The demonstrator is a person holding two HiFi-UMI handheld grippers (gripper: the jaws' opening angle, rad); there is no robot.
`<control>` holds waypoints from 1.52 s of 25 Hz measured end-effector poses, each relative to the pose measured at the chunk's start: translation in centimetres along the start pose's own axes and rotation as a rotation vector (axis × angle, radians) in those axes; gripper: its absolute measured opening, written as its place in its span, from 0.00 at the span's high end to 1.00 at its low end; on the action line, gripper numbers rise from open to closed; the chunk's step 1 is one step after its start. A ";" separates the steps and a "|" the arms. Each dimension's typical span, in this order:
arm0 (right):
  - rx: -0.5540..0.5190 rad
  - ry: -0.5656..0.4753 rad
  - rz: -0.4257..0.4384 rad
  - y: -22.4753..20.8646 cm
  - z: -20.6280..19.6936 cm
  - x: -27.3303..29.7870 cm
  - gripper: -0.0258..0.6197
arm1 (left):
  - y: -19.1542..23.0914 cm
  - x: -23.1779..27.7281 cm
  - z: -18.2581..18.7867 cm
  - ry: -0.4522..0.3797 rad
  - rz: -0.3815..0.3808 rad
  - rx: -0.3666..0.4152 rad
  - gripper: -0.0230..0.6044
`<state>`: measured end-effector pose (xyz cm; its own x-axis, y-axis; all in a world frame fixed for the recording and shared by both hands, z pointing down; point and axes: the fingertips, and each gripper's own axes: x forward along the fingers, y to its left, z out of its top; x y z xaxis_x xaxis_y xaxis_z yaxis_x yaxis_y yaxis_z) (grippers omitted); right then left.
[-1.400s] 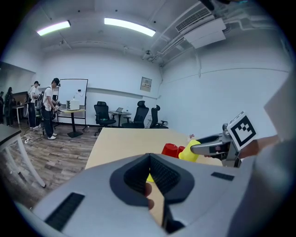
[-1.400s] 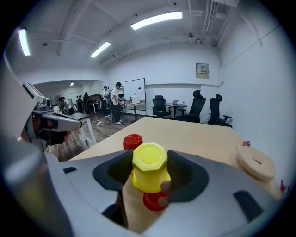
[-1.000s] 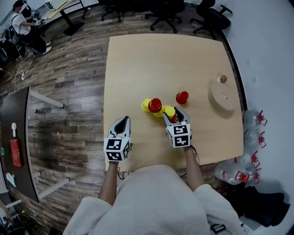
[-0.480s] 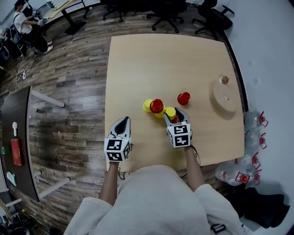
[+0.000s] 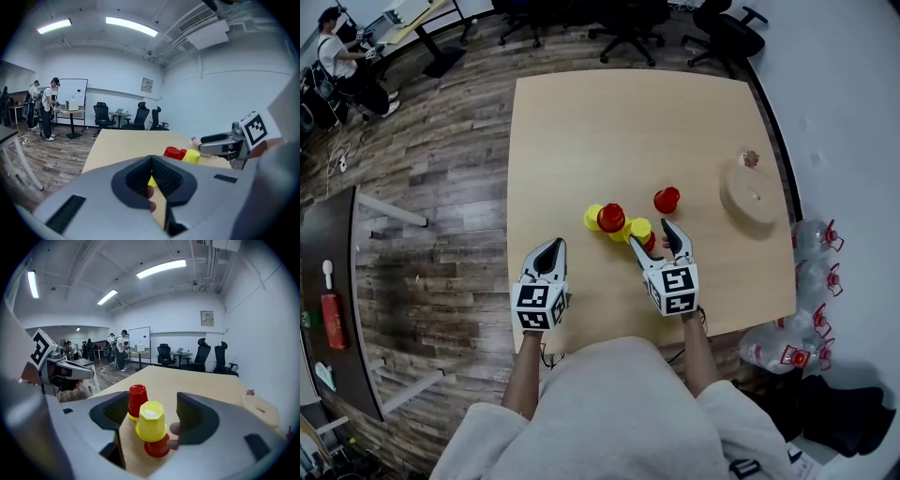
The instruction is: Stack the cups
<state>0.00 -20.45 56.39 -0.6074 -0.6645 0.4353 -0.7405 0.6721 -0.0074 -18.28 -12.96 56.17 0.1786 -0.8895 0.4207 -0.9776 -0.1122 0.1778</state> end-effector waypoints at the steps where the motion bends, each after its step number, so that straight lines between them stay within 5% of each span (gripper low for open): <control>1: -0.001 -0.008 -0.012 -0.4 0.2 -0.6 0.46 | -0.2 0.2 0.0 0.000 -0.006 0.003 0.95; 16: 0.053 -0.039 -0.156 -6.5 -0.4 -4.9 0.48 | -3.2 2.1 0.1 0.015 -0.062 0.026 0.95; 38: 0.105 0.008 -0.157 -13.5 -0.9 5.5 0.48 | -1.6 5.9 -1.2 0.110 -0.024 0.011 0.95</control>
<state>6.96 -32.88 59.72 -0.4798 -0.7556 0.4460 -0.8523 0.5221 -0.0324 -15.51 -17.52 59.48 0.2125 -0.8328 0.5112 -0.9740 -0.1384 0.1794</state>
